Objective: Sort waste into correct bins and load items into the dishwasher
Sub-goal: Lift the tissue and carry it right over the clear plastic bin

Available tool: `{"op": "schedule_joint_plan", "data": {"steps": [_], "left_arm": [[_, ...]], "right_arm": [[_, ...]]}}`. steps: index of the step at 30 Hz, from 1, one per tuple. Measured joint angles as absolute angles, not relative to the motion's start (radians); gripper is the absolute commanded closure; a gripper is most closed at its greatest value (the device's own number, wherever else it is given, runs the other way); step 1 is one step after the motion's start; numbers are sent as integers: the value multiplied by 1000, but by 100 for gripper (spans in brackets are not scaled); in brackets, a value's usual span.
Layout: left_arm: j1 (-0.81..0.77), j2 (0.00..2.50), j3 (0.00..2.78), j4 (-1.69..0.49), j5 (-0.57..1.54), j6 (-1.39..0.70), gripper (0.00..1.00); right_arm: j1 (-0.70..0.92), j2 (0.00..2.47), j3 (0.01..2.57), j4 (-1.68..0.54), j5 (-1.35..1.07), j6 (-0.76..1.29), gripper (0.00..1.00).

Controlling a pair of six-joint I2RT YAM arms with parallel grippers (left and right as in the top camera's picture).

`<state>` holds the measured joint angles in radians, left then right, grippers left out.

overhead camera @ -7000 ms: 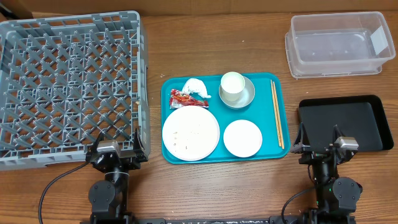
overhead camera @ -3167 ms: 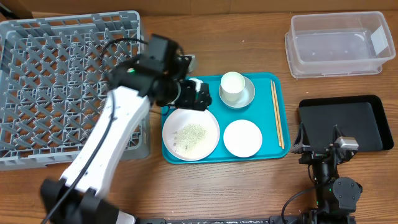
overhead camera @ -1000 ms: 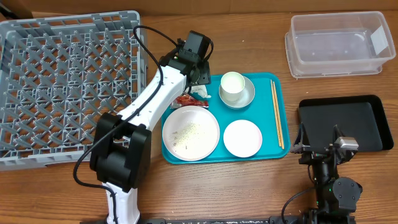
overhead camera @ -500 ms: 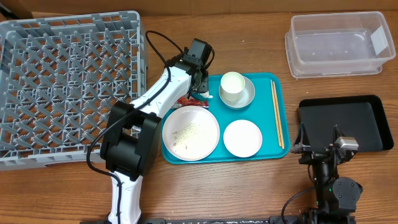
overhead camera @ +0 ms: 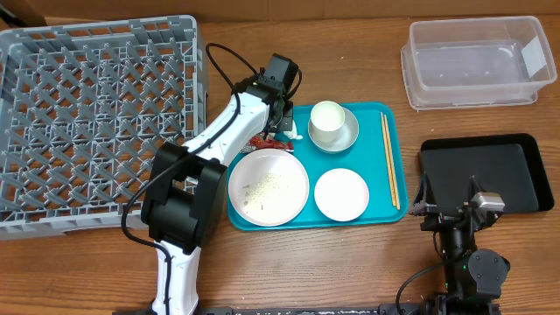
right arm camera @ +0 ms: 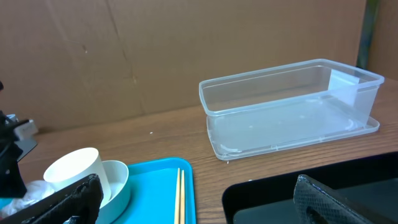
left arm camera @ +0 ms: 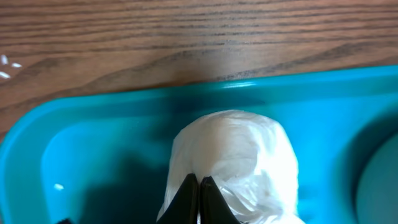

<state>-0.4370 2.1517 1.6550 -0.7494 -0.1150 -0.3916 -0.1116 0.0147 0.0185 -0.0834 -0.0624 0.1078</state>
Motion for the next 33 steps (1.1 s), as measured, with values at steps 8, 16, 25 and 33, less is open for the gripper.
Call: {"op": "schedule_joint_plan", "data": {"steps": [8,16,25,33], "left_arm": [[-430,2109,1875,-937,-106,-444,96],[-344,1825,1971,-951,-110,-484,96],[-183,1789,1977,-1128,-26,-521,96],[-228,1792,1977,-1113,298,-384,96]], "right_arm": [[-111,15,19,-83,-63,107,0],[-112,15,19,-83,-62,107,0],[-112,15,19,-83,-62,107,0],[-112,15,19,-84,-63,107,0]]}}
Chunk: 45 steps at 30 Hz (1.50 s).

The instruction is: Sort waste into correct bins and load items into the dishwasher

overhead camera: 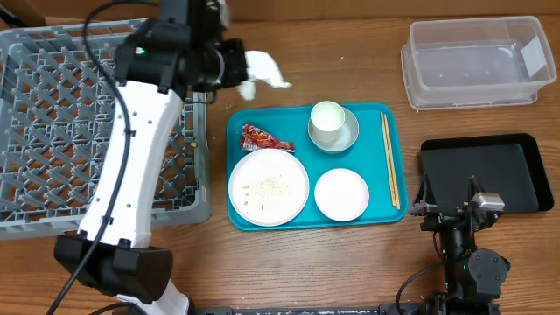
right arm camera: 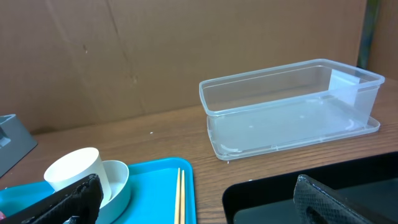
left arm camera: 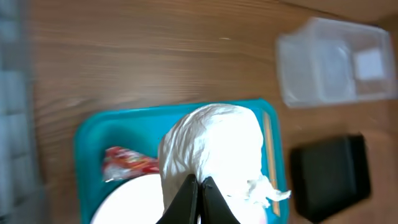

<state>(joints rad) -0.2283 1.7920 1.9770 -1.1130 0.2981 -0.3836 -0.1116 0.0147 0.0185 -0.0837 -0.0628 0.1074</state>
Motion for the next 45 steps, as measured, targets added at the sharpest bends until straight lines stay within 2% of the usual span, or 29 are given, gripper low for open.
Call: {"op": "schedule_joint_plan", "data": {"steps": [5,13,18,22,31,45], "left_arm": [[-307,1792,1974,-923,356,-393,96],[-498,1831,1956,-302,334,-423,96],[-619,1973,1960,41,307,-427,96],[-675,2144,1958,208,272,-435,96],[-694,2392,1938,403,182,-461,94],[-750,2410,1937,487,139,-236,96]], "right_arm": [[-112,15,19,-83,-62,107,0],[-112,14,19,-83,-63,107,0],[-112,14,19,-82,-62,107,0],[-112,14,19,-84,-62,107,0],[-112,14,19,-83,-63,107,0],[-112,14,19,-84,-63,107,0]]}}
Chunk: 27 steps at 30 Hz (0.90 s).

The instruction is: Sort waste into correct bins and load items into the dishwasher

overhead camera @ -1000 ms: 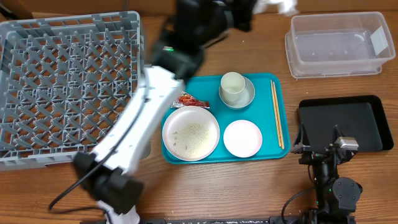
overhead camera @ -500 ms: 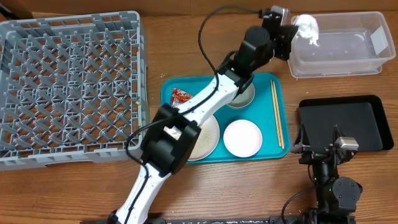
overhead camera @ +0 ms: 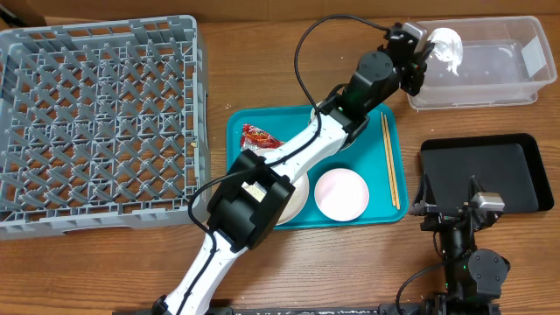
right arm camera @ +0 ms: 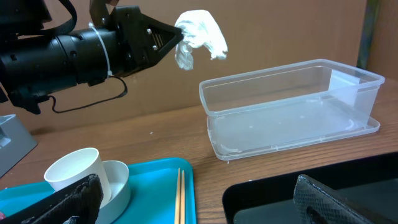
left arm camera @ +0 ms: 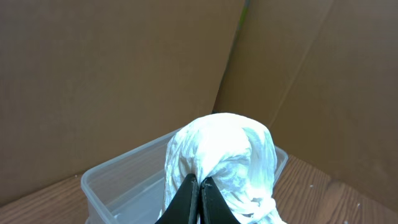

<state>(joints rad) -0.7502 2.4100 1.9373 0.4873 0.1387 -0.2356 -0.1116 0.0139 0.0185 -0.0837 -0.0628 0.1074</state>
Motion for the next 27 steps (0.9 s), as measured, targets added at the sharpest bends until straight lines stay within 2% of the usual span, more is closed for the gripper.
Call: {"op": "schedule_joint_plan", "data": {"steps": [13,16,20,23,27], "left_arm": [[-750,2462,1940,449,136,-178,96],[-743,2437,1941,280,137,-188,96],[-714,2323,1934,-88,137,-203,96],[-661,2171,1930,-377,137,-207,96],[-545,1922,1939,-623,134,-210,96]], "right_arm": [[-111,14,19,-83,-63,107,0],[-112,14,19,-83,-63,107,0],[-111,12,19,-84,-62,107,0],[-111,12,19,-83,-62,107,0],[-111,12,19,-83,-63,107,0]]}}
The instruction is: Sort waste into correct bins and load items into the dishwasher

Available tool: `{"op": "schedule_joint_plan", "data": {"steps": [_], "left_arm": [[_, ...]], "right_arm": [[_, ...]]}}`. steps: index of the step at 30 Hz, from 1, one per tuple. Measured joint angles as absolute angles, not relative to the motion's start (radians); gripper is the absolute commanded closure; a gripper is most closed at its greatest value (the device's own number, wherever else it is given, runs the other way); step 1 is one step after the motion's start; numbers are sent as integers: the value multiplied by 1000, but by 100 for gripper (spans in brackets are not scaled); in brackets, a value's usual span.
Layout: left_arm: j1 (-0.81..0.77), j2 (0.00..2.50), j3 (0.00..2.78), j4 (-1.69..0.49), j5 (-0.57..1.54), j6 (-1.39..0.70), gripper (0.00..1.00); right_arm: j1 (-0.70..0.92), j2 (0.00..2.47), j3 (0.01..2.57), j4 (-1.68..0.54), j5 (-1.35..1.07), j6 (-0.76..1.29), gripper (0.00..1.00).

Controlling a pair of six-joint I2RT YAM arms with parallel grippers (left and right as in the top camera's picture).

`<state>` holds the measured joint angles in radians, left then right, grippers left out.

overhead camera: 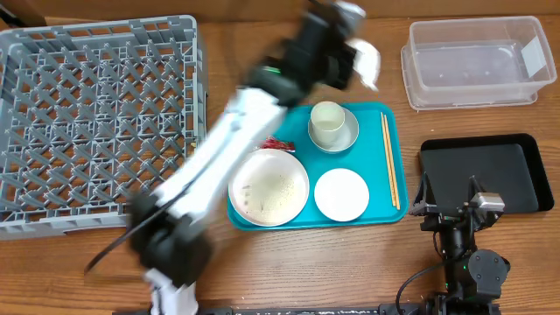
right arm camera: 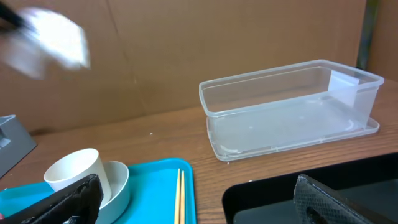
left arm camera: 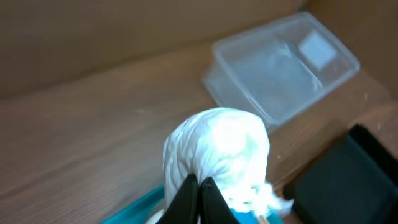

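My left gripper (left arm camera: 199, 198) is shut on a crumpled white napkin (left arm camera: 217, 146). In the overhead view the blurred left arm holds the napkin (overhead camera: 364, 59) in the air beyond the far edge of the teal tray (overhead camera: 376, 214), left of the clear plastic bin (overhead camera: 477, 61). On the tray sit a white cup (overhead camera: 329, 118) in a bowl, a big soiled plate (overhead camera: 269, 186), a small plate (overhead camera: 341, 194), chopsticks (overhead camera: 389, 157) and a red wrapper (overhead camera: 278, 144). My right gripper (right arm camera: 196, 196) stands open over the black tray (overhead camera: 486, 171), holding nothing.
A grey dish rack (overhead camera: 96, 122) fills the left of the table. The clear bin (right arm camera: 286, 112) and the black tray (right arm camera: 273, 196) lie at the right. A brown cardboard wall closes off the back.
The left gripper, still shut on the napkin, was at the clear bin's left end. Now it is farther left, above the wood beyond the tray's far edge. The right arm is unchanged.
The left gripper was shut on the napkin at the tray's far left corner. Then it held the napkin high near the rack's right edge, then at the clear bin's left end. Now the napkin hangs between tray and bin, still gripped.
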<state>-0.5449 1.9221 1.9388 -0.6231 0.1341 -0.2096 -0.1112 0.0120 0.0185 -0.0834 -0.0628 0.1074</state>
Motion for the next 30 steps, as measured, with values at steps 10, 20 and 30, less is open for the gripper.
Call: {"op": "schedule_joint_plan", "data": {"steps": [10,20,30], "left_arm": [[-387,1723,1972,-975,123,-214,96],[-379,2064,1961,-984,111,-218,96],[-357,2200,1957,-1010,82,-256,96]], "right_arm": [[-112,12,19,-83,-62,107,0],[-112,12,19,-84,-63,107,0],[-112,12,19,-83,-63,107,0]]}}
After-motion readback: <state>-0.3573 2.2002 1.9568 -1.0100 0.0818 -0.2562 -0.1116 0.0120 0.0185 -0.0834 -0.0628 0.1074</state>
